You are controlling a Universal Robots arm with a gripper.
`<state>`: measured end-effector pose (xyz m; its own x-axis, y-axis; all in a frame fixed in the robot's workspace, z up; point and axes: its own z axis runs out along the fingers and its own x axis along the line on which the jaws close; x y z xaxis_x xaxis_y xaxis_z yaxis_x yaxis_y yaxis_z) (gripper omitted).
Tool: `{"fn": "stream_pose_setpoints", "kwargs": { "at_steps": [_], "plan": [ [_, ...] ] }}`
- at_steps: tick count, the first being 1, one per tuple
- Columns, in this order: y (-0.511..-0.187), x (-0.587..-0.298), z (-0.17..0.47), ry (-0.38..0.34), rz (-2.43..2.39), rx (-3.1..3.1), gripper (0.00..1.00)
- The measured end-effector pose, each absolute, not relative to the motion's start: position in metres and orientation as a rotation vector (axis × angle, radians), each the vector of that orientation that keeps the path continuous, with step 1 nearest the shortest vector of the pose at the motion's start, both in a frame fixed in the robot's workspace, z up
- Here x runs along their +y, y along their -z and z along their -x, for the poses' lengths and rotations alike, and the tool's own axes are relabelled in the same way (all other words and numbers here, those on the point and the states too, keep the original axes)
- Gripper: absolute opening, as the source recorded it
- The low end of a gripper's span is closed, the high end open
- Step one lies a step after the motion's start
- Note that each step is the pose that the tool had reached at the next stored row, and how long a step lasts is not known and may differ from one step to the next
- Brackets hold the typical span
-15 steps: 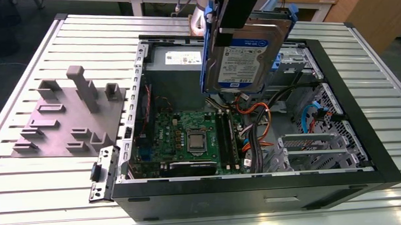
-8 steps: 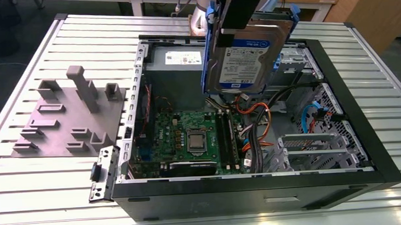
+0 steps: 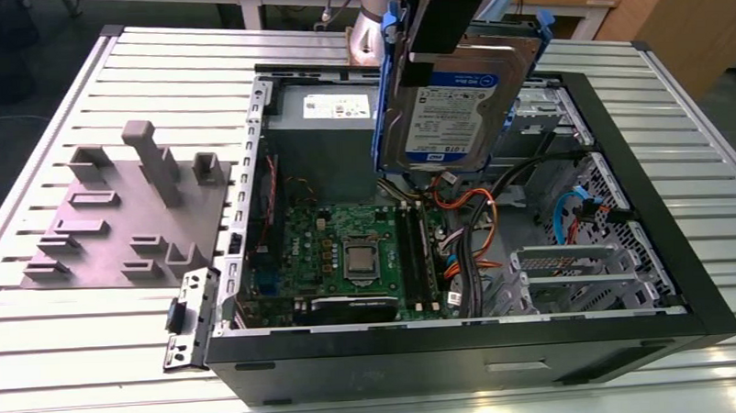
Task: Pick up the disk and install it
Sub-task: 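Insert the disk into the insertion slot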
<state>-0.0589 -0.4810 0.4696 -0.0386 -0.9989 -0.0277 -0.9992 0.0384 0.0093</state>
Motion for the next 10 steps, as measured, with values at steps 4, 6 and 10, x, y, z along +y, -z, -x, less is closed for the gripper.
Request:
{"fn": "stream_pose_setpoints", "kwargs": {
  "at_steps": [4, 6, 10],
  "plan": [
    [-0.4696, -0.4810, 0.0588, -0.041, 2.169, 2.254, 0.36],
    [-0.4696, -0.4813, 0.0587, -0.041, 2.169, 2.254, 0.36],
    [-0.4696, -0.4861, 0.0588, -0.041, 2.169, 2.254, 0.36]
  ]
}}
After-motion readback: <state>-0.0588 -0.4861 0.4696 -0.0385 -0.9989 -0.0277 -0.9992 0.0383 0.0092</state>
